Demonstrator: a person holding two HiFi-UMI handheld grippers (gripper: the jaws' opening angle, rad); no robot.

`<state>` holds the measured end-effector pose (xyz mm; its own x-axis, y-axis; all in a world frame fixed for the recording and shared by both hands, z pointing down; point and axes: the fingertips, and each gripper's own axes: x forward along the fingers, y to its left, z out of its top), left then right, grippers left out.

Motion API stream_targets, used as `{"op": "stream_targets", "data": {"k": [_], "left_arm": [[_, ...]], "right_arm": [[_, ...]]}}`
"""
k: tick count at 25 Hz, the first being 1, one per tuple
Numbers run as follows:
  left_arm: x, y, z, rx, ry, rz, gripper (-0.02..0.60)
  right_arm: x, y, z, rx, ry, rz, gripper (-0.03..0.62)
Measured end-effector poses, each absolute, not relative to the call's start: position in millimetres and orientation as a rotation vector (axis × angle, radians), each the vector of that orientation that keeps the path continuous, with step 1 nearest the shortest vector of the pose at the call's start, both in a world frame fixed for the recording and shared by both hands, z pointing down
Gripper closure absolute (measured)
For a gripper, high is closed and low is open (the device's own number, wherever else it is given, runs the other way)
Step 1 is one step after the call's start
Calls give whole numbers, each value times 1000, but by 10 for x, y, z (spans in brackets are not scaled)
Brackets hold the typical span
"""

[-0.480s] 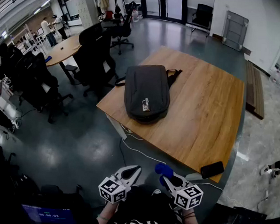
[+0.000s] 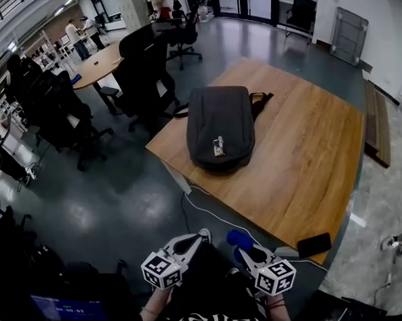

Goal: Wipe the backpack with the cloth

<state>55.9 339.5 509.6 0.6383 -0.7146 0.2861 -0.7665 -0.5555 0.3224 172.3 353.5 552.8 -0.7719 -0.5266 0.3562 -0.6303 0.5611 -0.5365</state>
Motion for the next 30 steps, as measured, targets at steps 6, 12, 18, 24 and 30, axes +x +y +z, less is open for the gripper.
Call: {"op": "stream_targets", "data": {"k": [6,12,18,24,30], "left_arm": [[428,2886,5128,2472,-1116,163,583],[79,2174,5058,2558,-1058,225,583],[-322,1654,5030,2575,-1025,221,583],[-784,1300,5073,2581,-1021,203,583],[-1040,1138,5164,2530,-1039,180,583]], "right_arm": [[1509,3131,5515,1009,-2624,989,540],[1139,2540,5465,1063,-2610,979,540],[644,1891,5397,1089,-2631,991,540],[160,1362,5435,1077,-2642,1002,540],[-443,997,5474,929,-2668,1018,540]]}}
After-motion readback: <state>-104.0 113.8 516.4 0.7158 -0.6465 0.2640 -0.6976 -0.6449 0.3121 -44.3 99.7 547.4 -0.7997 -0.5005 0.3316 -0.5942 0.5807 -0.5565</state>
